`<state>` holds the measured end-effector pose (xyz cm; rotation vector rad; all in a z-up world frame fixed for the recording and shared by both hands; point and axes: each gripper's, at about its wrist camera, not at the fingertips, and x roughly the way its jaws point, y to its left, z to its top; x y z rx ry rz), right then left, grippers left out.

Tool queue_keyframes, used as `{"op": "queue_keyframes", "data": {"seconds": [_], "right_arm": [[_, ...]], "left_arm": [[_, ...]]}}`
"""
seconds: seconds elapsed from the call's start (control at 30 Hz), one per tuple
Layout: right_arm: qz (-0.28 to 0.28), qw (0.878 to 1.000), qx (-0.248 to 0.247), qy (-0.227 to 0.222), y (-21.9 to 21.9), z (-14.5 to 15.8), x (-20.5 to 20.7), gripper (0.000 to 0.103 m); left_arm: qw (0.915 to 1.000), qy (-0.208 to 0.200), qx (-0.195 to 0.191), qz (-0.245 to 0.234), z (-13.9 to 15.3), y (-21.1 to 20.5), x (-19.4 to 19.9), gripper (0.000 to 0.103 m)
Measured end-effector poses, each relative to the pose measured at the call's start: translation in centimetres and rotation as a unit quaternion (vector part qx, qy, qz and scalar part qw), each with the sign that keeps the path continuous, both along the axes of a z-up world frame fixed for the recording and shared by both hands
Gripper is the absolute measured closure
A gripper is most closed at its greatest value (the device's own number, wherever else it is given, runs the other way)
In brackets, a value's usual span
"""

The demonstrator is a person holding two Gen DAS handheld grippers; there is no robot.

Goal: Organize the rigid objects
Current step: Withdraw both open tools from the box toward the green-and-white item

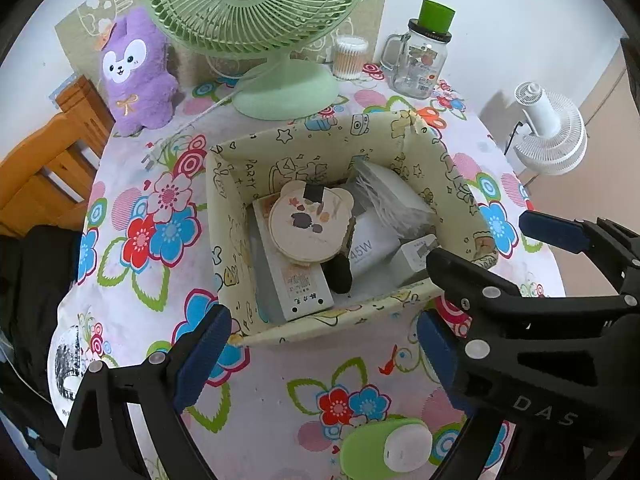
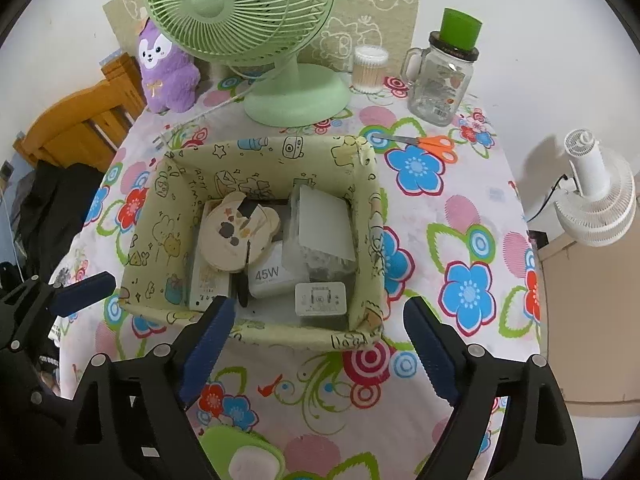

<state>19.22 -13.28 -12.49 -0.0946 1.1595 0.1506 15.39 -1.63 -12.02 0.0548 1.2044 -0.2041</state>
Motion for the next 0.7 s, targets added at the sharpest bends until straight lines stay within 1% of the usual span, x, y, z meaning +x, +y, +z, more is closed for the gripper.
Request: {"op": "queue_keyframes", "data": {"seconds": [0.7], "right_arm": [[-0.014,0.999,0.003,-0.043,-0.2,3.5,-3.9,0.012]], "left_arm": [[0.9991,-0.039,-0.014,-0.008,3.3,0.5,-3.2,0.008]]}}
